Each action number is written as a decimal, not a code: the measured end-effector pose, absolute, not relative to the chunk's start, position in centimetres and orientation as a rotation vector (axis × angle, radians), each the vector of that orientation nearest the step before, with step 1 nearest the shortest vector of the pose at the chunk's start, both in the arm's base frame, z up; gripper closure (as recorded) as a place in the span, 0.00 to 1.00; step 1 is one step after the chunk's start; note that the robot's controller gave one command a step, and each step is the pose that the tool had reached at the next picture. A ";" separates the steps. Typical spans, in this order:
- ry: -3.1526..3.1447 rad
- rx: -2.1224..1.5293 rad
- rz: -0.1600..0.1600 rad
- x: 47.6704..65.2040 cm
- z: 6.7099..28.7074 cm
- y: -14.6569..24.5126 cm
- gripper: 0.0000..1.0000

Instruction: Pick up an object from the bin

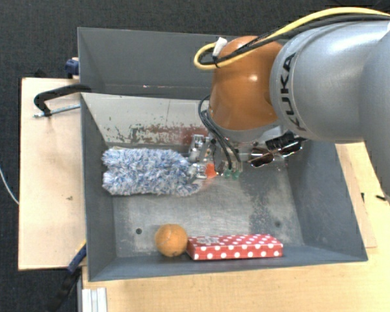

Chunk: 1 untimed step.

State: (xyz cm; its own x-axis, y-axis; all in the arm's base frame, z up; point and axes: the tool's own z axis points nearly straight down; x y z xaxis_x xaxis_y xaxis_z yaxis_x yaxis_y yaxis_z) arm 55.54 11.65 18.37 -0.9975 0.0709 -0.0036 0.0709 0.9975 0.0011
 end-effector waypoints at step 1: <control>3.129 0.100 0.006 56.7 14.0 11.4 1.00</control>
Offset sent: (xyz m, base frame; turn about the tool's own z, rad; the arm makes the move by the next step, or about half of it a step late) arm 0.0115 -0.0293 -0.1137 0.0189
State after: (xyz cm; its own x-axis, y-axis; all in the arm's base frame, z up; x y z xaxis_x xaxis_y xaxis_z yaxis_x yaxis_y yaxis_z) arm 56.73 11.35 13.98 -0.9979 0.0639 -0.0109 0.0639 0.9979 0.0044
